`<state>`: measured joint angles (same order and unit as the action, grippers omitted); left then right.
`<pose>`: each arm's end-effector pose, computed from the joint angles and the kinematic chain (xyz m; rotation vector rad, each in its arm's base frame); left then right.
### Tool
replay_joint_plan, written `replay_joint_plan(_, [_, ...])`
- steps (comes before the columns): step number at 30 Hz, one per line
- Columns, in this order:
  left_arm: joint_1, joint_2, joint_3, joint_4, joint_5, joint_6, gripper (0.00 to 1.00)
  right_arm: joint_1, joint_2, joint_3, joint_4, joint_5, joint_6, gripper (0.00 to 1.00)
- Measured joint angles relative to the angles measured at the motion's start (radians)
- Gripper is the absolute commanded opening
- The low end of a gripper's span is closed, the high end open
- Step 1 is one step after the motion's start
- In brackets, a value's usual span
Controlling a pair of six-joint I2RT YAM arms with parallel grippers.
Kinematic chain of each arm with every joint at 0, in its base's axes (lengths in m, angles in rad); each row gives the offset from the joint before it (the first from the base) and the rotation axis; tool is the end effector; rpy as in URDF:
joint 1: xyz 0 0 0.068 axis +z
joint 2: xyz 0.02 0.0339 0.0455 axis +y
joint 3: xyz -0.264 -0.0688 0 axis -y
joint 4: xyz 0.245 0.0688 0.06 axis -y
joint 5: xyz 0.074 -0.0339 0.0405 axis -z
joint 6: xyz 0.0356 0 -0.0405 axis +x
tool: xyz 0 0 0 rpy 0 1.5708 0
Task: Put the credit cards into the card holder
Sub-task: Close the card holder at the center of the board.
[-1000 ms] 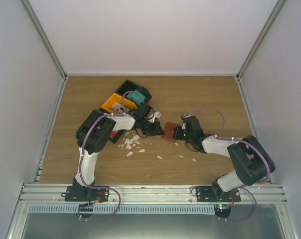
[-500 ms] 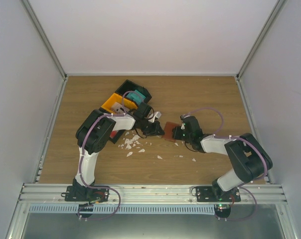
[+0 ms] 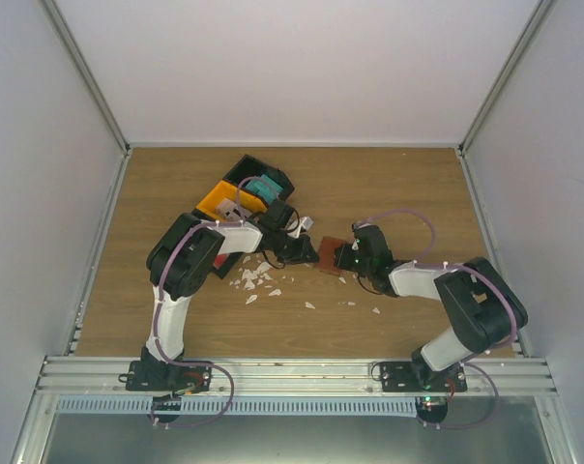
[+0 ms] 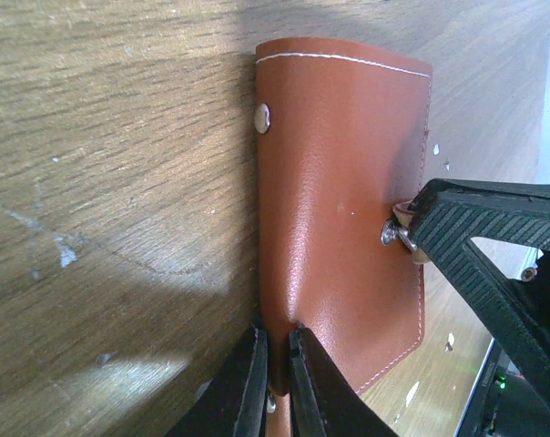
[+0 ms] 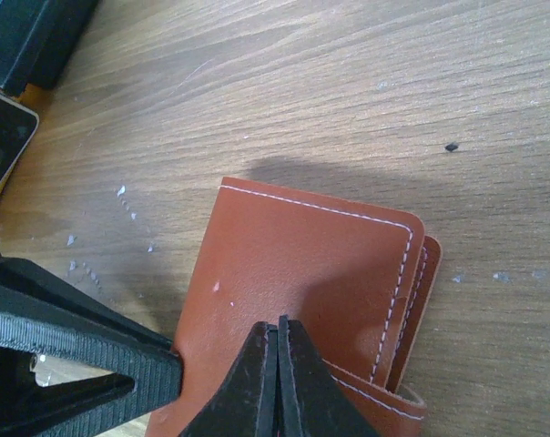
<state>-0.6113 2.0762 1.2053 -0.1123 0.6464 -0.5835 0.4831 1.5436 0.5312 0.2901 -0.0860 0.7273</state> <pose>0.3221 -0.2519 0.1105 0.3173 2.7497 -1.2313 0.2427 0.1308 0.1290 0.2458 2.3857 0.7010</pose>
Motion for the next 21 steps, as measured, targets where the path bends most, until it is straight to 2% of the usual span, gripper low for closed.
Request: replay_joint_plan(21, [0.0, 0.0, 0.0, 0.0, -0.001, 0.0, 0.11, 0.001, 0.051, 0.0, 0.077, -0.001, -0.013, 0.0])
